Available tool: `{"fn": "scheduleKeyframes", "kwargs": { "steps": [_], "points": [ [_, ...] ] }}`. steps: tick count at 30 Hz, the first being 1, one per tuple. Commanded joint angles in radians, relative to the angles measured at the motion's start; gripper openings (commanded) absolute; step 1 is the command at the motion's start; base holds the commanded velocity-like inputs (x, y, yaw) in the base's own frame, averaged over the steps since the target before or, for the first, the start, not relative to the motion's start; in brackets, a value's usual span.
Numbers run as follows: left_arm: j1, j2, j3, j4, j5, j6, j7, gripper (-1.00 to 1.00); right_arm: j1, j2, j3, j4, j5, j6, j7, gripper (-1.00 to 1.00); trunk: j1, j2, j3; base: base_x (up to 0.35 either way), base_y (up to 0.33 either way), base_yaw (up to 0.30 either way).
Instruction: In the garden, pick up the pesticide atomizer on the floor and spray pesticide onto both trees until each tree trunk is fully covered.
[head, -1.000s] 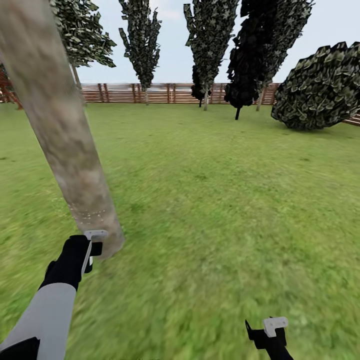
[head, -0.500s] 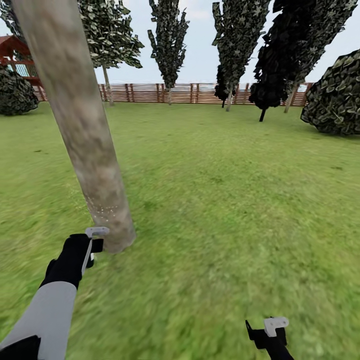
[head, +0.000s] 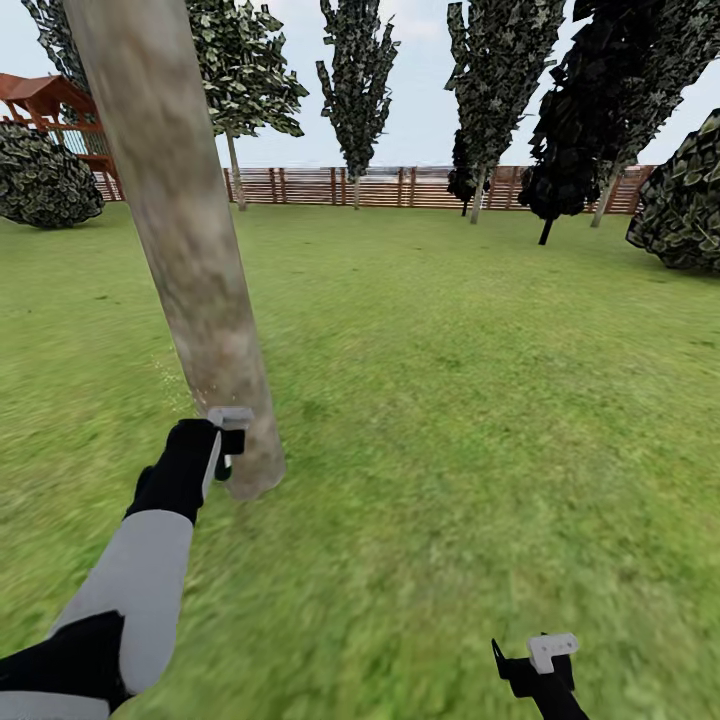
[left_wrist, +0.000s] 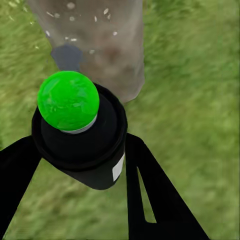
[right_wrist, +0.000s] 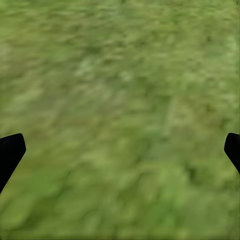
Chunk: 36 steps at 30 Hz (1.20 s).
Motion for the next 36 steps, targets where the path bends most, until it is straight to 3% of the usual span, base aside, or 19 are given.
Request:
{"fn": "scheduleKeyframes", "kwargs": {
  "steps": [1, 2, 3, 4, 6, 8, 9, 10, 12, 13, 16, 18, 22, 31, 36],
  "points": [
    [-0.005, 0.001, 0.002, -0.002, -0.008, 0.006, -0.005, -1.00, -0.001, 0.000, -0.008, 0.001, 0.008, -0.003, 0.001, 1.00, 0.000, 0.000, -0.001, 0.000, 0.000, 0.000],
    [-0.013, 0.012, 0.003, -0.002, -0.008, 0.012, -0.006, -1.00, -0.001, 0.000, -0.008, 0.001, 0.008, -0.003, 0.001, 1.00, 0.000, 0.000, -0.001, 0.000, 0.000, 0.000],
    [-0.021, 0.035, 0.005, -0.002, -0.008, 0.017, -0.008, -1.00, -0.001, 0.000, -0.008, 0.001, 0.008, -0.003, 0.001, 1.00, 0.000, 0.000, -0.001, 0.000, 0.000, 0.000],
    [-0.026, 0.077, 0.006, -0.001, -0.006, 0.021, -0.010, -1.00, -0.001, 0.000, -0.008, 0.001, 0.008, -0.003, 0.001, 1.00, 0.000, 0.000, -0.001, 0.000, 0.000, 0.000],
    [-0.027, 0.113, 0.003, 0.001, -0.004, 0.024, -0.011, -1.00, -0.001, 0.000, -0.008, 0.001, 0.008, -0.003, 0.001, 1.00, 0.000, 0.000, -0.001, 0.000, 0.000, 0.000],
    [-0.030, 0.099, 0.000, 0.003, -0.003, 0.025, -0.011, -1.00, -0.001, 0.000, -0.008, 0.001, 0.008, -0.003, 0.001, 1.00, 0.000, 0.000, -0.001, 0.000, 0.000, 0.000],
    [-0.033, 0.062, -0.002, 0.004, -0.004, 0.025, -0.010, -1.00, -0.001, 0.000, -0.008, 0.001, 0.008, -0.003, 0.001, 1.00, 0.000, 0.000, -0.001, 0.000, 0.000, 0.000],
    [-0.035, 0.046, -0.002, 0.004, -0.005, 0.025, -0.010, -1.00, -0.001, 0.000, -0.008, 0.001, 0.008, -0.003, 0.002, 1.00, 0.000, 0.000, -0.001, 0.000, 0.000, 0.000],
    [-0.039, 0.041, -0.001, 0.004, -0.005, 0.026, -0.010, -1.00, -0.001, 0.000, -0.008, 0.001, 0.008, -0.003, 0.002, 1.00, 0.000, 0.000, -0.001, 0.000, 0.000, 0.000],
    [-0.042, 0.049, 0.002, 0.003, -0.005, 0.026, -0.011, -1.00, -0.001, 0.000, -0.008, 0.001, 0.009, -0.003, 0.002, 1.00, 0.000, 0.000, -0.001, 0.000, 0.000, 0.000],
    [-0.039, 0.135, 0.003, 0.002, -0.004, 0.028, -0.012, -1.00, -0.001, 0.000, -0.008, 0.001, 0.008, -0.003, 0.002, 1.00, 0.000, 0.000, -0.001, 0.000, 0.000, 0.000],
    [-0.033, 0.148, -0.002, 0.000, -0.006, 0.028, -0.011, -1.00, -0.001, 0.000, -0.008, 0.001, 0.008, -0.003, 0.001, 1.00, 0.000, 0.000, -0.001, 0.000, 0.000, 0.000],
    [-0.031, 0.135, -0.002, 0.004, -0.008, 0.025, -0.009, -1.00, -0.001, 0.000, -0.008, 0.001, 0.007, -0.003, 0.002, 1.00, 0.000, 0.000, -0.001, 0.088, -0.198, 0.000],
    [-0.031, 0.132, -0.001, 0.004, -0.006, 0.024, -0.007, -1.00, -0.001, 0.000, -0.008, 0.001, 0.007, -0.003, 0.001, 1.00, 0.000, 0.000, -0.001, 0.121, -0.254, 0.027],
    [0.009, 0.151, 0.006, 0.004, -0.011, 0.024, -0.004, -1.00, -0.001, 0.000, -0.008, 0.001, 0.007, -0.003, 0.002, 1.00, 0.000, 0.000, -0.001, 0.102, -0.265, 0.253]
  ]
}}
